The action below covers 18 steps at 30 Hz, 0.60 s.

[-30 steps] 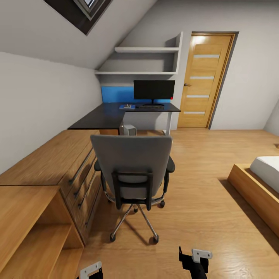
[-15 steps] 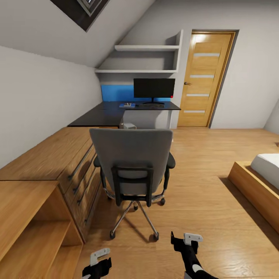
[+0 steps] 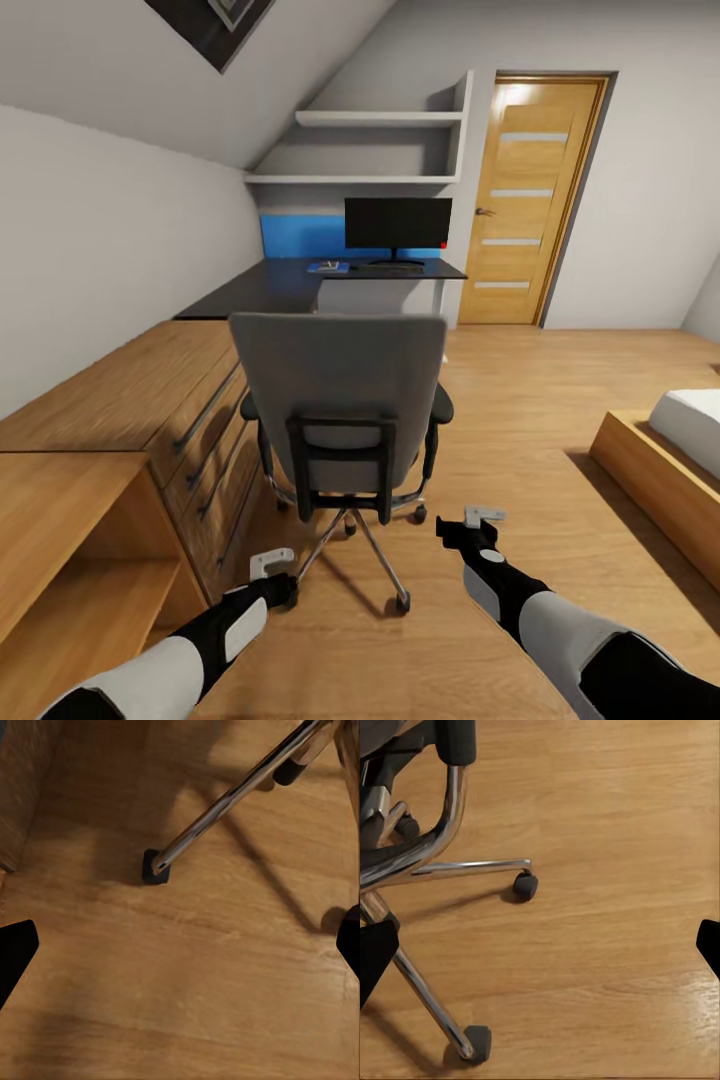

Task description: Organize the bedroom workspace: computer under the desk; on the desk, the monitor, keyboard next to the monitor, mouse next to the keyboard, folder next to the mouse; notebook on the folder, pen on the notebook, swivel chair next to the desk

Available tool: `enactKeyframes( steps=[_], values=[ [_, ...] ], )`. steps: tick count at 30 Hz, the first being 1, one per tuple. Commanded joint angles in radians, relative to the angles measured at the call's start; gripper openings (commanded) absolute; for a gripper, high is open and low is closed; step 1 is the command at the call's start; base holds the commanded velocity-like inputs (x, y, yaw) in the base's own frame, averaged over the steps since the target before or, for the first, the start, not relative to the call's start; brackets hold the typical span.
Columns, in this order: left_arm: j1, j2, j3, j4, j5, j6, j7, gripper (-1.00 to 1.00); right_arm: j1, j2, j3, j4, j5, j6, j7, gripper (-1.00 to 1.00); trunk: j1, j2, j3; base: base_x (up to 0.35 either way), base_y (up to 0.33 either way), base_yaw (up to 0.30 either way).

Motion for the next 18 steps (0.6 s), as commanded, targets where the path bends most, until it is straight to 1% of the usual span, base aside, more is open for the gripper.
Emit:
enactKeyframes(
  steps=[1,5,12,15,16,18],
  values=[
    [-0.003,0.005,-0.008,0.000,0.009,0.004,0.006,1.00,-0.004,0.001,0.008,0.001,-0.009,0.003,-0.004,1.00,0.004,-0.008,-0.004,0.000,0.000,0.000],
    [-0.005,0.011,-0.002,0.003,0.011,0.000,0.004,1.00,-0.007,0.002,0.012,0.004,-0.010,0.009,-0.004,1.00,0.019,-0.036,-0.017,0.000,0.000,0.000],
    [-0.010,0.007,-0.005,-0.004,0.008,0.008,0.005,1.00,-0.008,0.003,0.014,0.001,-0.012,0.011,-0.003,1.00,0.046,-0.085,-0.039,0.000,0.000,0.000],
    [-0.041,0.010,-0.005,-0.004,0.010,0.022,0.005,1.00,-0.008,0.003,0.013,0.000,-0.012,0.011,-0.003,1.00,0.057,-0.106,-0.048,0.000,0.000,0.000],
    [-0.061,0.013,-0.005,-0.004,0.010,0.036,0.005,1.00,-0.008,0.002,0.012,0.000,-0.012,0.011,-0.003,1.00,0.061,-0.113,-0.051,0.000,0.000,0.000],
    [-0.086,0.018,-0.004,-0.004,0.014,0.061,0.006,1.00,-0.008,0.002,0.012,0.000,-0.012,0.011,-0.003,1.00,0.069,-0.127,-0.058,0.000,0.000,0.000]
  ],
)
